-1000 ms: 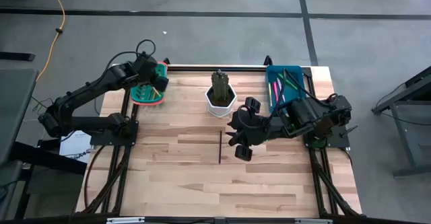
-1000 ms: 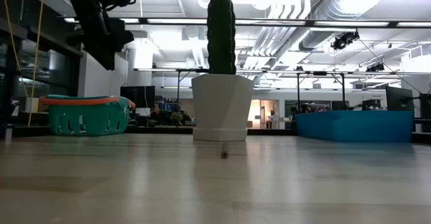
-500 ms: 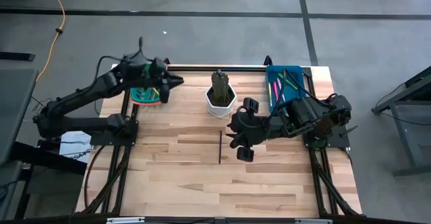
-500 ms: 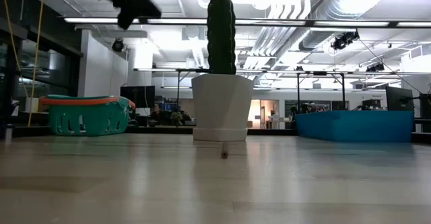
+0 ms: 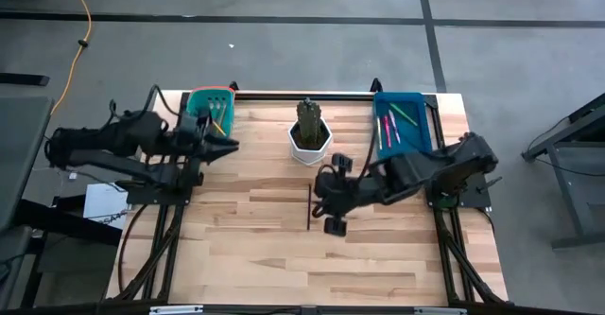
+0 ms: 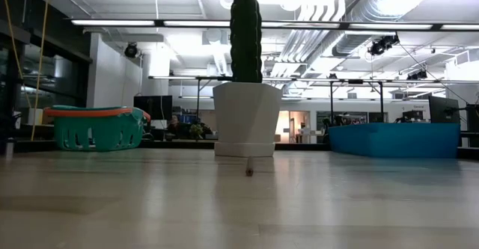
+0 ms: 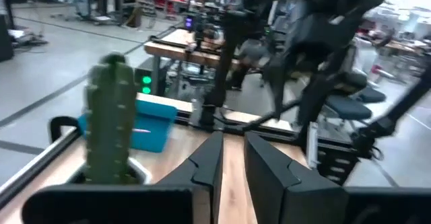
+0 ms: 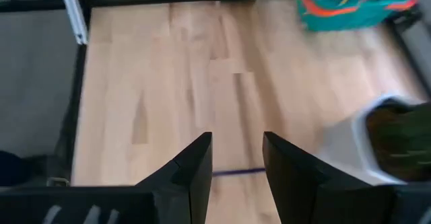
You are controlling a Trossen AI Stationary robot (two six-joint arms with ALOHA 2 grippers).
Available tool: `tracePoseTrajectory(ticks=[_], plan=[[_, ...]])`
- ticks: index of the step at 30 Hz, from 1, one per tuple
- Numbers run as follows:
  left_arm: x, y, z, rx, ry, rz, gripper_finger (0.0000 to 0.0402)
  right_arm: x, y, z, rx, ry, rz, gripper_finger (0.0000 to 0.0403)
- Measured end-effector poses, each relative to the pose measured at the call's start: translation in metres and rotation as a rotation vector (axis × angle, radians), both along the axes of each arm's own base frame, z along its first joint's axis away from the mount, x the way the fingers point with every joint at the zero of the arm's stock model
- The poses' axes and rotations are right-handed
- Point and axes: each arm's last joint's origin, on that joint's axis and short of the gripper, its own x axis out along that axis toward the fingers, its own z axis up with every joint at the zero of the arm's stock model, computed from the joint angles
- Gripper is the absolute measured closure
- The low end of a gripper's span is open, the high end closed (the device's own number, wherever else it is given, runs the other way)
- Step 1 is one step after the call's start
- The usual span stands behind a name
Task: Sort pens & pencils
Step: Put the dark blue pencil into the green bin
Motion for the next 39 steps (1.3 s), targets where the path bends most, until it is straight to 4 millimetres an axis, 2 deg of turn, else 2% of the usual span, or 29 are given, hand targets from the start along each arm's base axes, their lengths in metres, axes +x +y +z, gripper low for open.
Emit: tracePoseTrajectory(ticks=[6,11,15,18,23,28,33,36,39], plan=[[0.001,-0.027,-0.006,0.006,0.059,-0.02,0.0353,0.002,0.003,-0.057,0.218,-0.124,-0.061,0.0279],[0.003,-0.053,-0.017,0.044,0.144,0.013,0.0353,-0.011,-0.002,-0.092,0.393,-0.22,-0.164,0.0279],[0.003,-0.07,-0.036,0.06,0.185,0.05,0.0353,-0.018,-0.005,-0.112,0.484,-0.251,-0.22,0.0279],[-0.002,-0.077,-0.058,0.018,0.2,0.075,0.0353,-0.019,-0.003,-0.119,0.505,-0.253,-0.233,0.0279],[-0.018,-0.081,-0.091,-0.068,0.176,0.078,0.0353,-0.018,-0.003,-0.119,0.517,-0.266,-0.232,0.0279],[-0.031,-0.076,-0.119,-0.121,0.116,0.092,0.0353,-0.018,-0.003,-0.118,0.521,-0.283,-0.257,0.0279],[-0.033,-0.073,-0.152,-0.203,0.042,0.085,0.0353,-0.02,-0.005,-0.122,0.478,-0.259,-0.289,0.0279],[-0.032,-0.075,-0.165,-0.244,-0.017,0.063,0.0353,-0.022,-0.006,-0.125,0.455,-0.223,-0.297,0.0279],[-0.031,-0.076,-0.167,-0.243,-0.06,0.05,0.0353,-0.024,-0.007,-0.136,0.458,-0.203,-0.314,0.0279]])
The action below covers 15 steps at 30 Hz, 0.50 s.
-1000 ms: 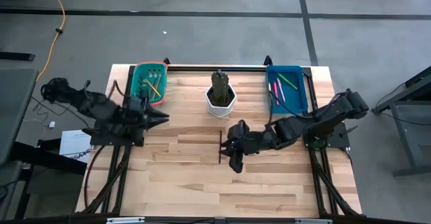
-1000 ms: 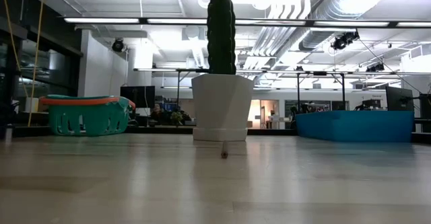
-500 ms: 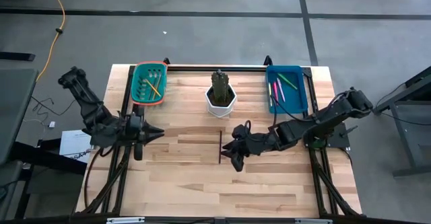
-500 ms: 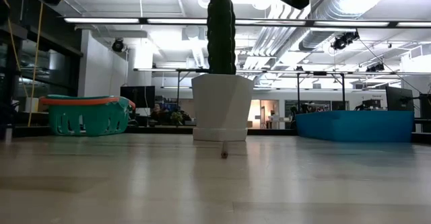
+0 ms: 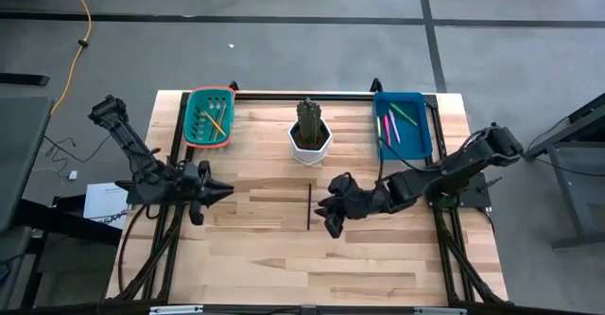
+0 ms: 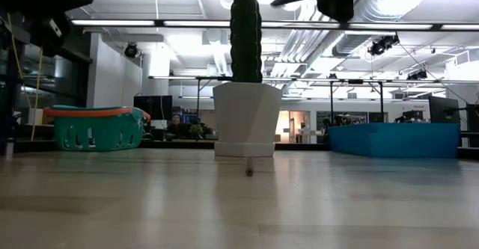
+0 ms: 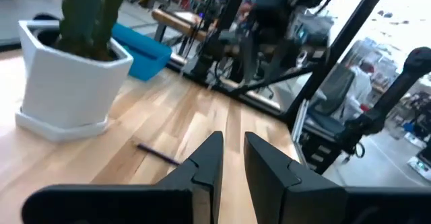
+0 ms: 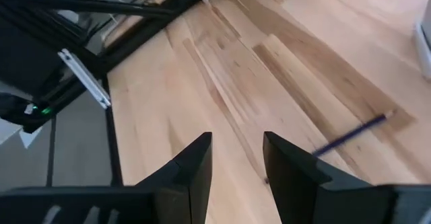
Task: Sort pens & pencils
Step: Put the dark blue pencil into the green bin
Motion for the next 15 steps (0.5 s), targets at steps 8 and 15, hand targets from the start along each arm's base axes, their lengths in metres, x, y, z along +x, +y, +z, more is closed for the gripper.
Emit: tracePoseTrajectory(ticks=[8,15], plan=[[0.001,0.003,0.011,0.093,-0.059,0.06,0.0353,-0.008,0.005,-0.041,0.187,-0.186,-0.003,0.0279],[0.017,0.024,0.016,0.112,-0.105,0.063,0.0353,-0.016,0.003,-0.052,0.273,-0.206,0.046,0.0279]])
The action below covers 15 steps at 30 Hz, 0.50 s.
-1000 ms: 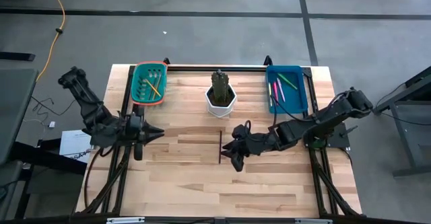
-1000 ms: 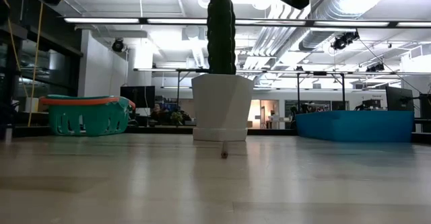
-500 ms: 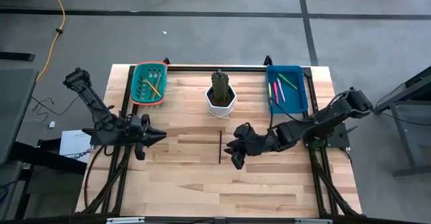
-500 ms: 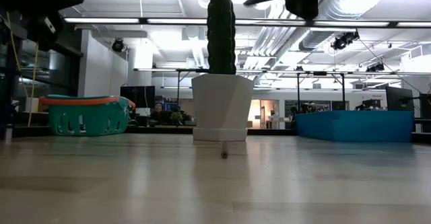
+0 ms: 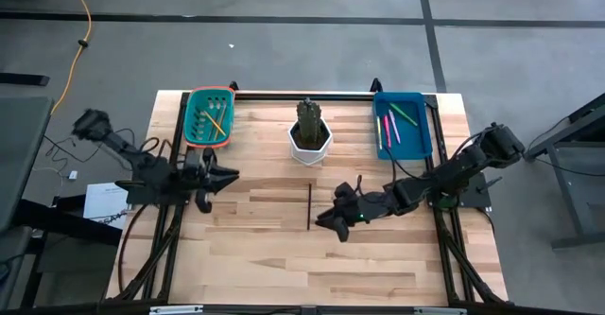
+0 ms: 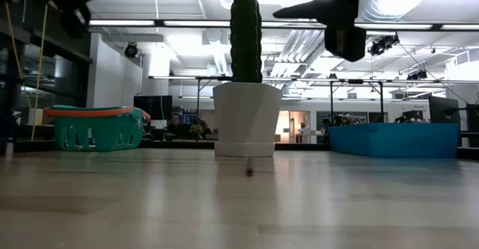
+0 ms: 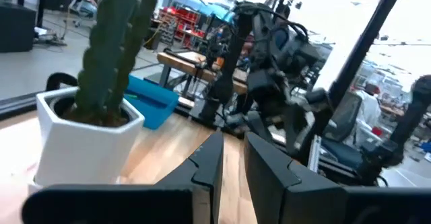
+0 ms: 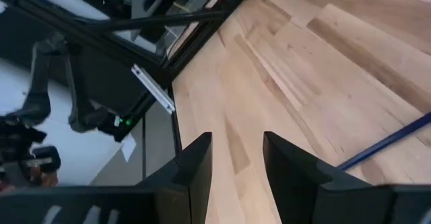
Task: Sort pens & pencils
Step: Put the dark blue pencil into the green bin
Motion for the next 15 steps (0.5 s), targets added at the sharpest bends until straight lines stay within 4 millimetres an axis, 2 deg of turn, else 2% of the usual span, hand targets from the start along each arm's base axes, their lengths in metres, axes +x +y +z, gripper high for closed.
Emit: tracePoseTrajectory(ticks=[9,15], plan=[[0.024,0.038,-0.01,-0.017,0.064,-0.011,0.0353,0.002,-0.017,-0.001,-0.077,0.04,0.042,0.0279],[0.034,0.051,-0.02,-0.046,0.123,0.004,0.0353,-0.014,-0.042,0.004,-0.181,0.19,0.037,0.0279]])
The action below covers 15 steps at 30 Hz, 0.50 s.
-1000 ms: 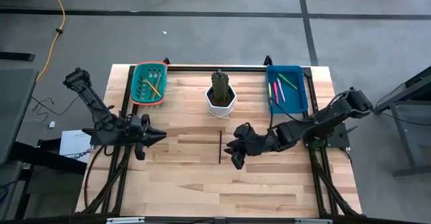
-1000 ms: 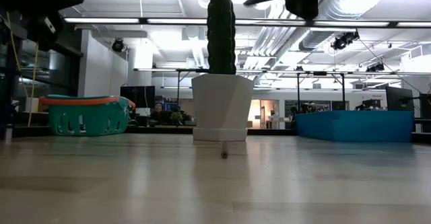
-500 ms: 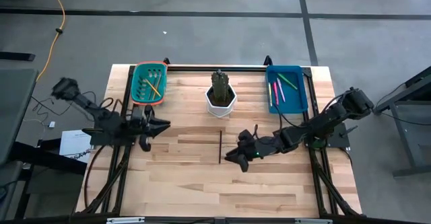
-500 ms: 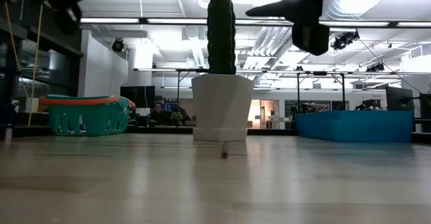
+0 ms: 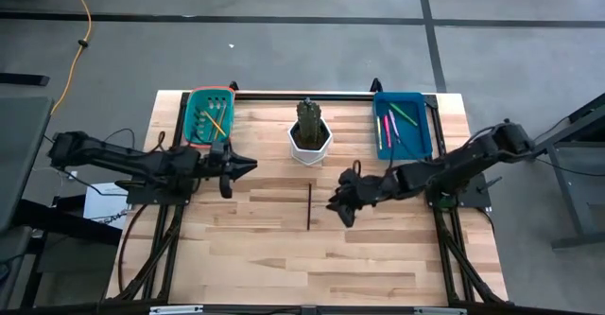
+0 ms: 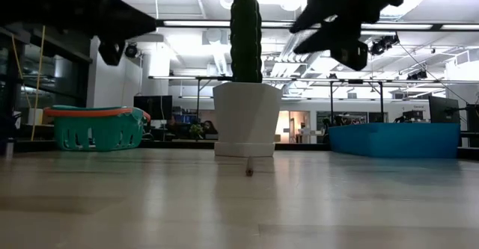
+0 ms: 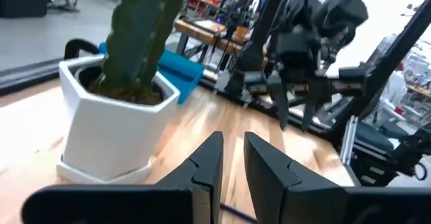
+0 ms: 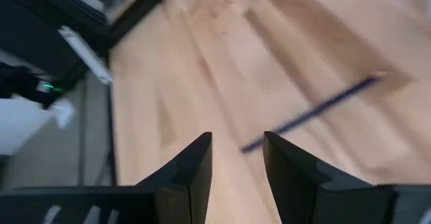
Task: Sort pens & pencils
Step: Put the dark blue pencil into the green bin
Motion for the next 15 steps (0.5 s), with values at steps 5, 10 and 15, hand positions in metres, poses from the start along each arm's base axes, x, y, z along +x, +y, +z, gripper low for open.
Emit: tracePoseTrajectory(ticks=[5,10,15], plan=[[0.009,0.003,-0.006,-0.024,0.017,-0.008,0.0353,-0.021,-0.021,-0.006,-0.015,-0.003,-0.03,0.0279],[0.017,0.003,-0.008,-0.023,0.002,-0.004,0.0353,-0.056,-0.041,-0.037,0.122,-0.125,-0.116,0.0279],[0.02,0.004,-0.012,-0.048,0.014,0.021,0.0353,-0.072,-0.049,-0.042,0.196,-0.231,-0.144,0.0279]])
